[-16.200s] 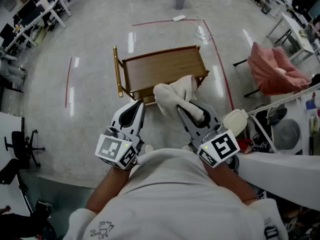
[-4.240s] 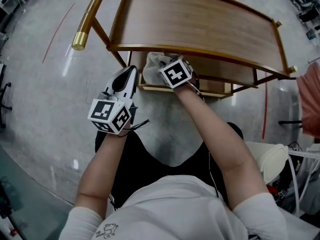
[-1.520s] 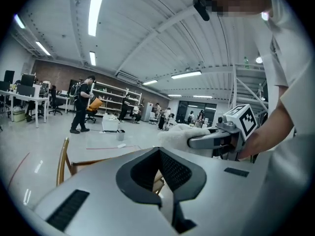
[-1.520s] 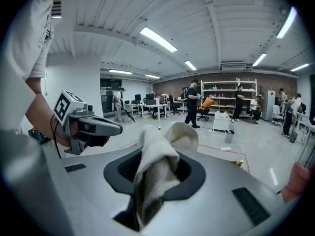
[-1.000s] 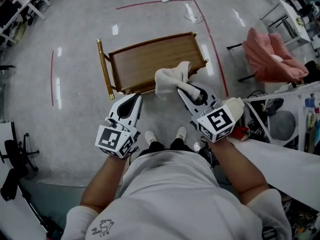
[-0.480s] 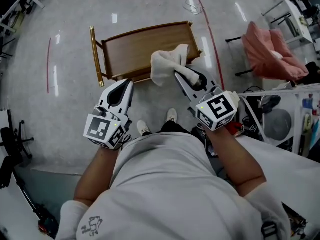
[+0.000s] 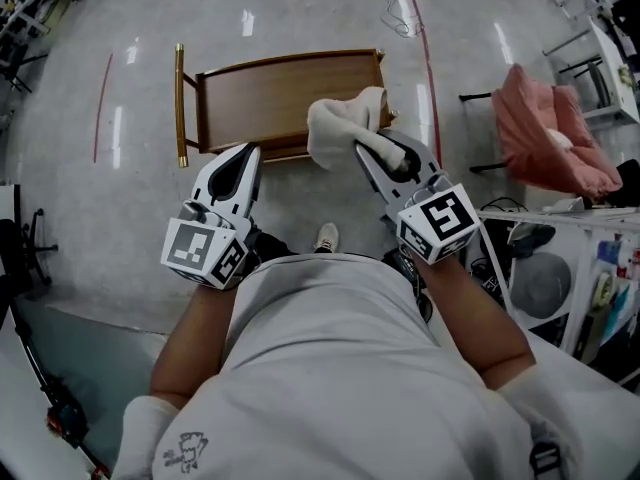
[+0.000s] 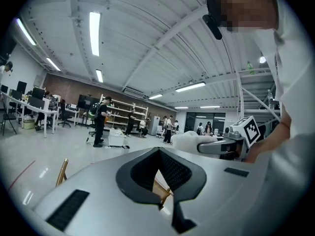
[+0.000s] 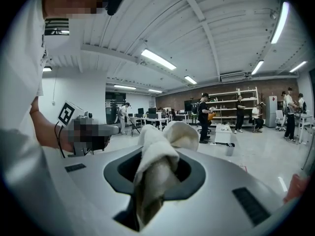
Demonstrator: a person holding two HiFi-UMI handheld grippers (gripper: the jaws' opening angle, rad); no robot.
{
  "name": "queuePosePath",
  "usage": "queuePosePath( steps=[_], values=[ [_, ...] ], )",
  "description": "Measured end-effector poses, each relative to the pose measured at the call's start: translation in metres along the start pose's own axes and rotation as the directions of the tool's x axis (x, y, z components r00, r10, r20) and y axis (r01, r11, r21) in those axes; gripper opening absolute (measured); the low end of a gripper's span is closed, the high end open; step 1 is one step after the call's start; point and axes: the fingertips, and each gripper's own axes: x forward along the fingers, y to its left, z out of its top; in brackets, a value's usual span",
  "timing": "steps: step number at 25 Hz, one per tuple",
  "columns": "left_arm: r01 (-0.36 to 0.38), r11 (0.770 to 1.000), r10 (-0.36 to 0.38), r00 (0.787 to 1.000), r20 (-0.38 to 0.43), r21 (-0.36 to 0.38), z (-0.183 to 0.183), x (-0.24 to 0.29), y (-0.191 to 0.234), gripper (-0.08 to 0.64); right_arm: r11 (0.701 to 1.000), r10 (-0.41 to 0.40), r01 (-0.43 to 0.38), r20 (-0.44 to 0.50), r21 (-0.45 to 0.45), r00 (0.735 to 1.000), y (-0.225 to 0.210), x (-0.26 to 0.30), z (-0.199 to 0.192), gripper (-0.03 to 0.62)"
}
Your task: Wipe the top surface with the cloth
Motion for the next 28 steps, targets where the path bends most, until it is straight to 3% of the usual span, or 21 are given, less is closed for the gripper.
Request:
queuePosePath(
  steps=[28],
  values=[
    [-0.004, 1.000, 0.004, 1.000, 0.023, -0.021, 0.008, 0.022, -0.013, 0.006, 0.999, 0.031, -0.031, 0.024, 0.015, 0.999, -0.010, 0.002, 0.007, 0.089]
  ],
)
